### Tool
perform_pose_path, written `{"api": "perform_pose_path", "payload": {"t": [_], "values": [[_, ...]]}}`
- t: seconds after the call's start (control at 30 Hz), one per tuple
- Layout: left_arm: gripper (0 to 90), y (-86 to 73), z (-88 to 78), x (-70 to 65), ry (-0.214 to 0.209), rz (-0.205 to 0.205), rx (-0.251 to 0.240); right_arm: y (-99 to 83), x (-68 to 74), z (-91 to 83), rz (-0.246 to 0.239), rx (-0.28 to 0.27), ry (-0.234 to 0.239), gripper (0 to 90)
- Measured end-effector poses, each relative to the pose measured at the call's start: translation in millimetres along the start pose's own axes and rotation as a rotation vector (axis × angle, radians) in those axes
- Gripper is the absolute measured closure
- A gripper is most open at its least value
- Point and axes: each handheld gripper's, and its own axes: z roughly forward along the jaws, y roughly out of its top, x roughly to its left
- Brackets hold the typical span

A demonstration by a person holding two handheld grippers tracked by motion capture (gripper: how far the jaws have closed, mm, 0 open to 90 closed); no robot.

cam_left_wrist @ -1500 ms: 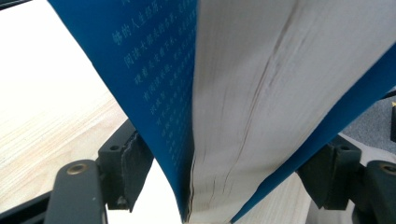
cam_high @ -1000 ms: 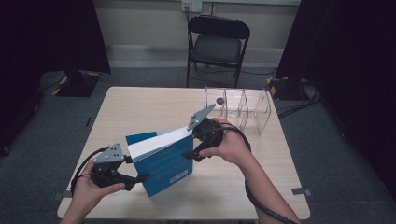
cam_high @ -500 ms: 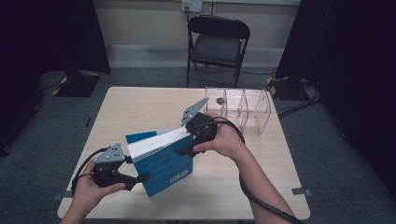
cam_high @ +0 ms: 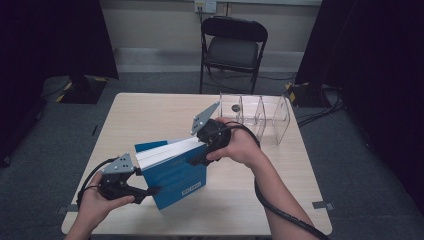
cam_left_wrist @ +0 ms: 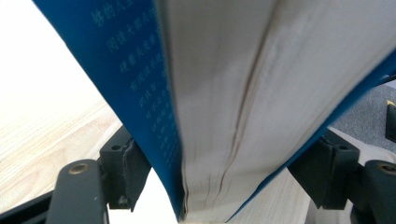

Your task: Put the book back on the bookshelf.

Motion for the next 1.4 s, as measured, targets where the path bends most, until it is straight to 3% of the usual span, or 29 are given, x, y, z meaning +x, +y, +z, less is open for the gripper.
{"api": "perform_pose_path", "payload": {"t": [0.2,0.27,0.5,0.77,0.93,1.07,1.1,1.13,1.2,1.4], "values": [[27.4,-0.7,1.6,0.9,0.004,-0.007,0.000,-3.9,0.8,-7.8,-0.004,0.022,0.029,47.3],[27.4,-0.4,1.6,0.9,0.006,-0.007,0.000,-4.8,2.0,-9.5,-0.028,0.027,0.039,51.0],[27.0,-4.0,0.9,5.0,0.036,-0.007,0.005,-9.8,14.1,-15.2,-0.025,0.025,0.074,60.0],[27.1,-12.0,-0.1,13.0,0.067,-0.013,0.031,-10.2,21.5,-16.5,-0.014,0.034,0.038,60.0],[27.3,-14.8,1.3,16.9,0.069,-0.019,0.035,-5.7,26.1,-15.2,0.007,0.063,0.002,55.4],[27.3,-16.6,2.8,17.6,0.069,-0.025,0.046,0.7,26.8,-11.0,0.068,0.014,0.027,50.0],[27.2,-17.9,2.7,18.9,0.069,-0.011,0.050,3.1,27.6,-8.6,0.075,0.019,0.024,51.9],[27.1,-19.6,2.4,19.7,0.068,-0.014,0.052,6.2,28.2,-5.8,0.038,0.044,0.007,54.5],[26.8,-22.9,1.2,21.5,0.069,-0.016,0.054,8.4,29.1,-2.4,0.063,0.055,0.018,59.0],[25.8,-39.0,-1.1,26.6,0.068,-0.036,0.081,3.7,36.5,-4.5,0.088,0.028,-0.023,61.5]]}}
